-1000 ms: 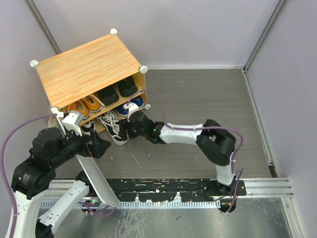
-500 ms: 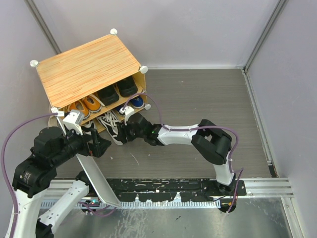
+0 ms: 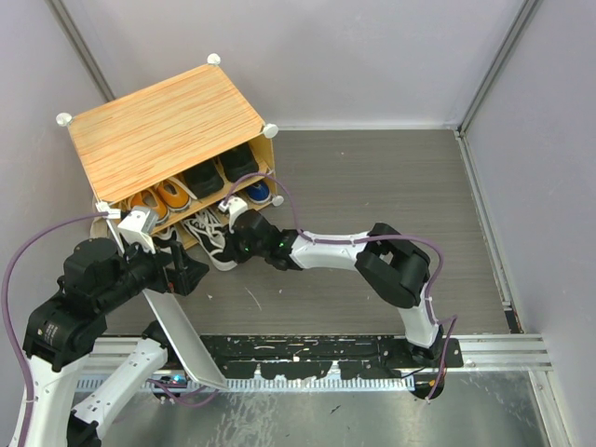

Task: Place and organize the shoes in the shoe cabinet

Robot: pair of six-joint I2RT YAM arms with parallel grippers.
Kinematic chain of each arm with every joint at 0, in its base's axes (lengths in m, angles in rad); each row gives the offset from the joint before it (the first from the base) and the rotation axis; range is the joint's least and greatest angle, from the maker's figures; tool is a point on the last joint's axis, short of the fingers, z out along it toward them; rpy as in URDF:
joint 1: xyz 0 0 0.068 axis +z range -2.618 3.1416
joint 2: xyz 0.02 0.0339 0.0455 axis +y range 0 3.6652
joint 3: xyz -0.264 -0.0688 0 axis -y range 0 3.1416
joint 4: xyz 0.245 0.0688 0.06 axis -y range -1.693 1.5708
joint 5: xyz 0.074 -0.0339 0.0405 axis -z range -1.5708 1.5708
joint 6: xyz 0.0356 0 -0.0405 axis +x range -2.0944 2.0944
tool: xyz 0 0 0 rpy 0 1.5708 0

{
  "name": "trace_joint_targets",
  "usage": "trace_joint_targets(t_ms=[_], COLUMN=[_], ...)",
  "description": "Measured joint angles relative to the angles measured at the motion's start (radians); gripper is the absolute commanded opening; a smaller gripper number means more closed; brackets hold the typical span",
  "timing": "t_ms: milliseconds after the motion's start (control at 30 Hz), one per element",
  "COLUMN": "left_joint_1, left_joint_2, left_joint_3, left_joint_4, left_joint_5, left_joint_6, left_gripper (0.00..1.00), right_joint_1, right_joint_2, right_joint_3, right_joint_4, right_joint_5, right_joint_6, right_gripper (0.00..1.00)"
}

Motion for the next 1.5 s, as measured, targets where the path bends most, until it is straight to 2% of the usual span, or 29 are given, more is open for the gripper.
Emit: trace_joint_targets(t_ms=[233,400,533,733,1500], left_joint_1=[0.0,0.0,0.0,0.0,0.0], left_joint_2=[0.0,0.0,-0.001,-0.006,-0.008], left_joint_3=[0.0,0.002,0.004,0.004,0.004], left_joint_4=[0.0,-0.004,-0.007,-0.008,-0.008], left_joint_5=[-0.002,-0.003,-0.003,-0.002,-0.003], left_joint_6=[-0.001,0.0,0.0,-0.002,-0.026], left_gripper=[0.98,0.98,0.98,0.98,0.98], right_joint_1=[0.011,0.011,0.012,0.018,0.019], right_joint_2=[0.018,0.089,0.161,0.194,0.357], right_joint_3=[0.164,0.253,0.257,0.195,0.317], right_joint_4=[-0.031,-0.005,0.042,0.226,0.398], right_joint_5=[0.054,0.087,0.101,0.153,0.266], right_joint_6=[0.005,0.02,0.031,0.031,-0.098], right_gripper=[0.01,0.01,0.01,0.01,0.04])
